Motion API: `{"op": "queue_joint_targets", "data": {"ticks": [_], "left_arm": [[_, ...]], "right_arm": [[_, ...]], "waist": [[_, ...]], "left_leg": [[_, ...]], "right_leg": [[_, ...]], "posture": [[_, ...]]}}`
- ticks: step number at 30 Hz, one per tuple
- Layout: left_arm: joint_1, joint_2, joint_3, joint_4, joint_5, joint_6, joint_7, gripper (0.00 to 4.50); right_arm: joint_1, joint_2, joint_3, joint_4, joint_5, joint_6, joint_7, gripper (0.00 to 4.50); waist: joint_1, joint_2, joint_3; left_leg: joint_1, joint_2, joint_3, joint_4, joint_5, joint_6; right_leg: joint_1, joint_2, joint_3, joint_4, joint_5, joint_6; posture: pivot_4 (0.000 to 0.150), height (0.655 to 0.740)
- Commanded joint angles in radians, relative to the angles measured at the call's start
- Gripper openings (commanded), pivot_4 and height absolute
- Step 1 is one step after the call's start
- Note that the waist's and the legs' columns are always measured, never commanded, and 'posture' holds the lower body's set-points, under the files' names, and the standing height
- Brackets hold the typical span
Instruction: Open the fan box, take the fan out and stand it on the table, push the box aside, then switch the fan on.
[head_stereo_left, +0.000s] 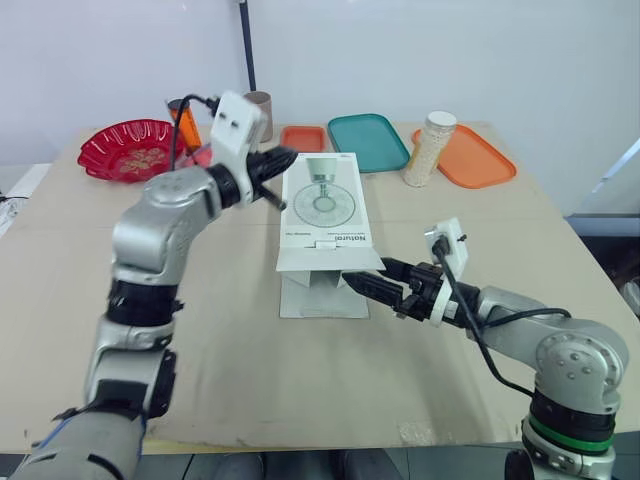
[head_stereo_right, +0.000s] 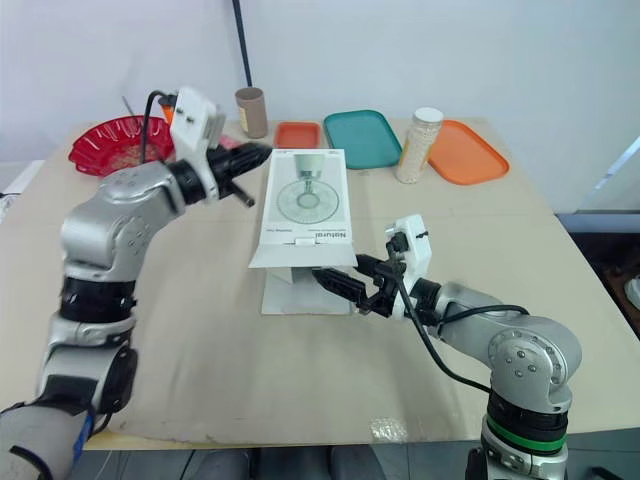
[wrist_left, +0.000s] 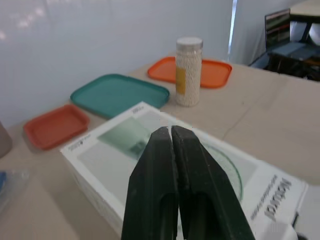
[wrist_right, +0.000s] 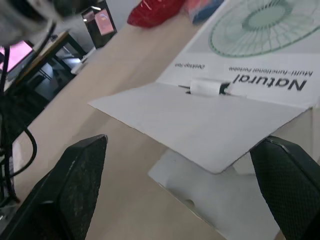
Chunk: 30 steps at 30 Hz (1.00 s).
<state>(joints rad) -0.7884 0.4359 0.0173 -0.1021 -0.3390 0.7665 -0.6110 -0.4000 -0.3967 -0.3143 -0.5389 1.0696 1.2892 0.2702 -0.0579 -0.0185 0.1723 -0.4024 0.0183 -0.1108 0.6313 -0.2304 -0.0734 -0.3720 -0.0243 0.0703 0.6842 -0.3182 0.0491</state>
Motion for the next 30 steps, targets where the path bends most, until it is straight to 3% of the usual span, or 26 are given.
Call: {"op": "queue_joint_targets", "data": {"ticks": [1, 6, 13, 17, 21, 30], "left_arm": [[0.027, 0.041, 0.027, -0.067, -0.015, 0.012, -0.004, 0.14], [0.069, 0.063, 0.062, -0.087, -0.014, 0.022, 0.047, 0.14], [0.123, 0.091, 0.128, -0.177, -0.055, 0.08, 0.088, 0.14], [0.159, 0.213, 0.153, -0.308, -0.113, 0.217, 0.042, 0.14], [0.142, 0.273, 0.205, -0.407, -0.242, 0.415, 0.03, 0.14], [0.049, 0.164, 0.115, -0.387, -0.278, 0.44, 0.108, 0.14]], "right_arm": [[-0.048, 0.015, -0.021, 0.005, 0.07, -0.038, -0.038, 4.5], [-0.101, 0.023, 0.022, 0.057, 0.067, -0.068, -0.068, 4.5], [-0.147, 0.027, 0.125, 0.151, -0.072, -0.152, -0.083, 4.5], [-0.165, 0.026, 0.147, 0.2, -0.135, -0.196, -0.078, 4.5], [-0.176, 0.035, 0.162, 0.214, -0.173, -0.22, -0.079, 4.5], [-0.188, 0.083, 0.197, 0.223, -0.221, -0.208, -0.101, 4.5]], "waist": [[0.001, 0.0, 0.0], [0.008, 0.0, 0.0], [0.009, 0.0, 0.0], [0.004, 0.0, 0.0], [0.005, 0.0, 0.001], [0.009, 0.0, 0.001]], "left_leg": [[0.0, 0.0, 0.0, 0.0, 0.0, 0.0], [-0.001, -0.001, 0.0, 0.001, 0.0, 0.0], [-0.001, 0.0, 0.0, 0.0, 0.0, 0.0], [-0.001, 0.0, 0.0, 0.0, 0.0, 0.0], [-0.001, 0.0, 0.0, 0.0, 0.0, 0.0], [-0.001, 0.0, 0.0, 0.0, 0.0, 0.0]], "right_leg": [[0.0, 0.0, -0.001, 0.0, 0.0, 0.0], [0.0, -0.001, -0.001, 0.0, 0.0, 0.0], [0.0, -0.001, -0.001, 0.0, 0.0, 0.0], [-0.001, 0.0, 0.0, 0.0, 0.0, 0.0], [-0.001, 0.0, 0.0, 0.0, 0.0, 0.0], [-0.001, 0.0, 0.0, 0.0, 0.0, 0.0]], "posture": [[0.15, 0.74], [0.15, 0.74], [0.15, 0.74], [0.15, 0.74], [0.15, 0.74], [0.15, 0.74]]}}
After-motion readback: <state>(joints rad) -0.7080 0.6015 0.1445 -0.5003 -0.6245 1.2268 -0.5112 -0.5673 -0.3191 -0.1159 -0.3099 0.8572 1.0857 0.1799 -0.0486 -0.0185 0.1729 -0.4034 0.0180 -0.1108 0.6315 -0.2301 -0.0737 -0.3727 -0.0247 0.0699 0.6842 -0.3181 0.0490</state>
